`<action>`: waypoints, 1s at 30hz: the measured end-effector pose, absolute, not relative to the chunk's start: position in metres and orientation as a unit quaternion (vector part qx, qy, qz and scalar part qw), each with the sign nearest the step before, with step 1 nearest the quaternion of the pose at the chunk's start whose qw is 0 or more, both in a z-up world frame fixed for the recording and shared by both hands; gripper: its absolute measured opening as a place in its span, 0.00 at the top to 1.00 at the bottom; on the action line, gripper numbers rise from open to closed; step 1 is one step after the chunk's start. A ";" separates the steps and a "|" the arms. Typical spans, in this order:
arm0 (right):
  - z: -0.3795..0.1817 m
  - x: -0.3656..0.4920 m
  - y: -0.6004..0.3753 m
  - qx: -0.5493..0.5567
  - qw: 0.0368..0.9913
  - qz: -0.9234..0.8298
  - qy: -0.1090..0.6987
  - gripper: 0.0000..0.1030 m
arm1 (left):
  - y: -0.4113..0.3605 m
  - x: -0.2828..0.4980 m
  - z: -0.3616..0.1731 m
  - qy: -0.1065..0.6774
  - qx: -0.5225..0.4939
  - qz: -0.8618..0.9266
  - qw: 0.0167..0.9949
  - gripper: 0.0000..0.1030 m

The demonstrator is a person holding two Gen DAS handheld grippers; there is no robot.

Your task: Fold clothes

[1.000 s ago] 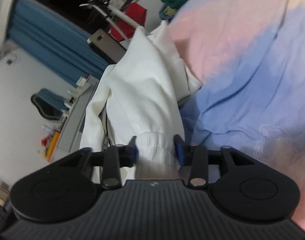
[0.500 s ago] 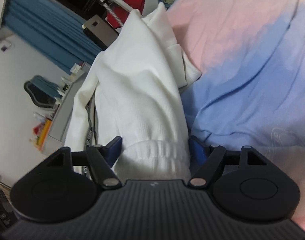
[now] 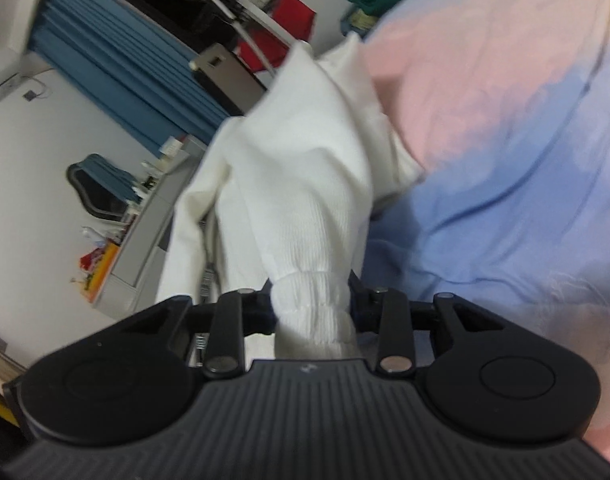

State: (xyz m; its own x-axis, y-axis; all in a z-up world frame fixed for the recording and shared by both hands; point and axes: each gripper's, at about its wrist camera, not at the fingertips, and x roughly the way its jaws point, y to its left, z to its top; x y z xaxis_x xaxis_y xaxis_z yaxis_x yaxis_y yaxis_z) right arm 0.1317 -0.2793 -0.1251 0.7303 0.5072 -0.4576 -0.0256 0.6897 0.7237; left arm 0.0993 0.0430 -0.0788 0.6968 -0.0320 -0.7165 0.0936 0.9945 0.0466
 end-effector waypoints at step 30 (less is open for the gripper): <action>-0.133 0.131 0.050 0.388 0.753 0.375 0.377 0.72 | 0.363 0.196 -0.007 0.330 -0.182 0.123 0.918 0.81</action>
State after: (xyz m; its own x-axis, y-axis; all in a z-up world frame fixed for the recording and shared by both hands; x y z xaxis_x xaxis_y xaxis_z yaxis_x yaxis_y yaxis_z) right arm 0.1313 0.0498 -0.1335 0.4351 0.8568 -0.2767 -0.2720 0.4180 0.8668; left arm 0.1965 0.3627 -0.0071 0.7517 0.1061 -0.6510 -0.3460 0.9037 -0.2523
